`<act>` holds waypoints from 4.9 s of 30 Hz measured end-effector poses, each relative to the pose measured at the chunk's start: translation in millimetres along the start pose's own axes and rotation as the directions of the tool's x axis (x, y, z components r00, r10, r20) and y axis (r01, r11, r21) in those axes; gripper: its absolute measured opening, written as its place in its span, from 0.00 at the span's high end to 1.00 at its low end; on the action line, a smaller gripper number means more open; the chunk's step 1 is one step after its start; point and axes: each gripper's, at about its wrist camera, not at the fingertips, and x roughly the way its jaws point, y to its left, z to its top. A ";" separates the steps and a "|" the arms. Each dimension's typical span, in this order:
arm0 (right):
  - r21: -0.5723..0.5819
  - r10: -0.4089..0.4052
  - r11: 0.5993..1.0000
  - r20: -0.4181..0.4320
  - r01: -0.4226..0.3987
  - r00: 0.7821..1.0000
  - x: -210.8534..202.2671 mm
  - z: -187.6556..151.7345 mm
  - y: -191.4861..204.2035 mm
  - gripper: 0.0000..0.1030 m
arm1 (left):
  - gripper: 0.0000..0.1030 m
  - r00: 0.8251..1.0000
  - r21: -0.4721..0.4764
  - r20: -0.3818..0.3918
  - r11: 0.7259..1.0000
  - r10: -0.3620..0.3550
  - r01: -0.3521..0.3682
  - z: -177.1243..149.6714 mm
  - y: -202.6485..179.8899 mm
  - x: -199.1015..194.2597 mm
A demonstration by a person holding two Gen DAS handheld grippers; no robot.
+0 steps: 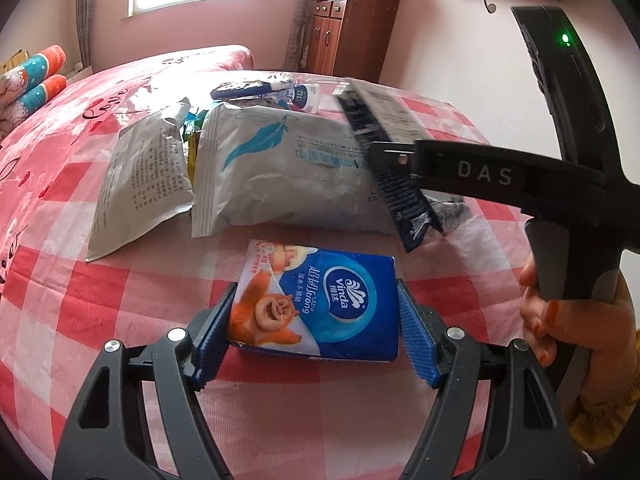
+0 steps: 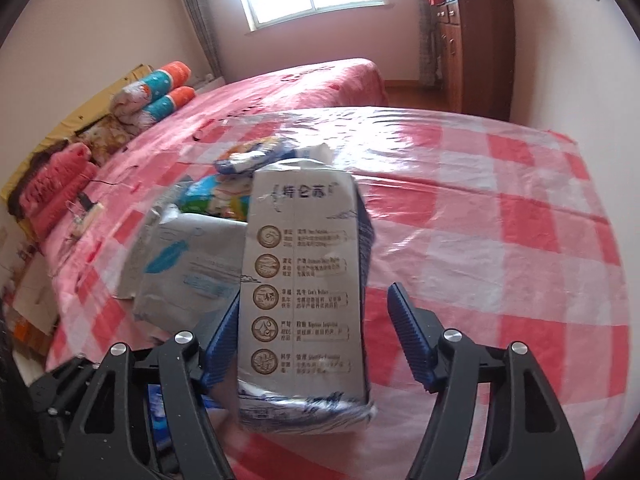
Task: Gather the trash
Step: 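Grasp the blue Vinda tissue pack with the left tool while the right tool grasps the wet-wipes pouch, then lift the tissue pack and wipes pouch and carry them toward the bucket, then open the left tool over the bucket while the right tool releases the wipes pouch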
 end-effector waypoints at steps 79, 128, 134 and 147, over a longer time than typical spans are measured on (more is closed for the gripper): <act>-0.421 0.038 0.899 -0.198 -0.120 0.979 -3.4 -57.5 83.0 0.13 | 0.27 0.994 -0.144 0.025 0.984 0.109 -0.104 -53.5 77.9 -59.0; -0.192 0.386 0.876 -0.270 -0.442 0.882 -73.6 -104.6 199.8 0.17 | 0.27 0.961 -0.284 0.043 0.926 0.273 -0.251 -143.1 152.6 -187.8; -0.200 0.457 0.813 -0.360 -0.546 0.813 -67.2 -115.6 254.1 0.17 | 0.27 0.934 -0.350 -0.033 0.872 0.355 -0.344 -180.5 188.4 -200.5; -0.228 0.481 0.705 -0.543 -0.672 0.688 -40.8 -158.1 359.5 0.16 | 0.27 0.876 -0.421 -0.179 0.770 0.447 -0.479 -254.4 234.8 -210.3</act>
